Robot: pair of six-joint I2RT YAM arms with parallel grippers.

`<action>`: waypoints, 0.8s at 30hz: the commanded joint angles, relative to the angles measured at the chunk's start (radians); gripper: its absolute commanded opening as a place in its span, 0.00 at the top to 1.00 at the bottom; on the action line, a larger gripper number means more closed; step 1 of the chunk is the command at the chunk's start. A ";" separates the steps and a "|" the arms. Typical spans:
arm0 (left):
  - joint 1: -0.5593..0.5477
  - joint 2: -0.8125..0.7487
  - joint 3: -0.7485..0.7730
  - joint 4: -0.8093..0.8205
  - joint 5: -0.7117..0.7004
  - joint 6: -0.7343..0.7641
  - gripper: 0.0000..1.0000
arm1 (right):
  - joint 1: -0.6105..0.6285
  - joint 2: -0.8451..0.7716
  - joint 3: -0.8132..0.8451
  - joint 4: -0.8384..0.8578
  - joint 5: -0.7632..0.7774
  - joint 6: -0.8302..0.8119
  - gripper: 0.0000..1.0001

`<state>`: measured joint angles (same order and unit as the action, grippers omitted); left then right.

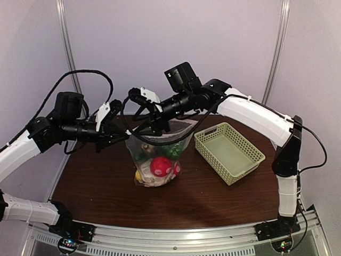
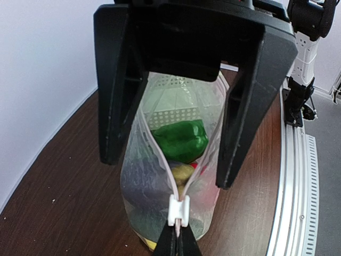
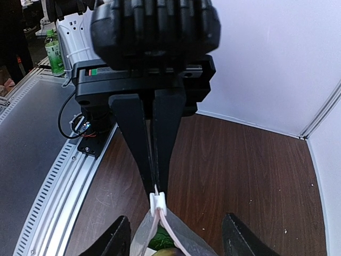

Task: Place the food in the zip-top bag and seal the zipper
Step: Pick up the zipper from the zipper food storage bag.

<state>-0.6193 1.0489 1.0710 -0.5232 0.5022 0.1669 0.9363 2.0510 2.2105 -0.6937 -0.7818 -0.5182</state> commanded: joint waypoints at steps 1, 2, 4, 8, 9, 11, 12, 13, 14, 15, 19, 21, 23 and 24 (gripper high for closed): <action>-0.003 -0.022 0.003 0.082 0.009 0.002 1.00 | 0.017 0.010 0.036 -0.030 -0.039 -0.007 0.42; -0.003 -0.023 0.003 0.084 0.007 0.002 1.00 | 0.020 0.013 0.039 -0.034 -0.041 -0.007 0.42; -0.003 -0.023 0.002 0.091 0.007 0.002 1.00 | 0.026 0.020 0.045 -0.041 -0.039 -0.006 0.43; -0.003 -0.024 0.001 0.102 0.009 -0.001 1.00 | 0.034 0.036 0.051 -0.025 -0.022 0.031 0.49; -0.003 -0.025 0.001 0.103 0.008 0.000 1.00 | 0.036 0.039 0.051 -0.016 -0.018 0.049 0.52; -0.003 -0.029 0.000 0.102 -0.002 0.002 1.00 | 0.036 0.047 0.051 0.000 -0.011 0.079 0.55; -0.003 -0.032 -0.001 0.103 -0.003 0.003 1.00 | 0.036 0.050 0.051 0.006 -0.007 0.087 0.56; -0.003 -0.033 -0.003 0.103 -0.004 0.007 1.00 | 0.036 0.052 0.051 0.009 -0.004 0.090 0.56; -0.003 -0.036 -0.003 0.102 -0.005 0.007 1.00 | 0.036 0.052 0.051 0.009 0.001 0.090 0.57; -0.003 -0.036 -0.003 0.103 -0.005 0.008 1.00 | 0.035 0.053 0.051 0.010 0.006 0.090 0.58; -0.003 -0.038 -0.002 0.102 0.002 0.007 1.00 | 0.036 0.055 0.051 0.006 0.008 0.089 0.63; -0.003 -0.036 -0.002 0.101 0.002 0.007 1.00 | 0.038 0.056 0.051 0.008 0.006 0.091 0.67; -0.003 -0.034 -0.003 0.103 0.006 0.007 1.00 | 0.038 0.054 0.049 0.016 0.008 0.098 0.71; -0.003 -0.033 -0.005 0.103 0.007 0.007 1.00 | 0.038 0.054 0.049 0.019 0.009 0.102 0.72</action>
<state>-0.6193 1.0370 1.0676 -0.5076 0.4946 0.1673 0.9676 2.0968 2.2398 -0.6811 -0.7868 -0.4366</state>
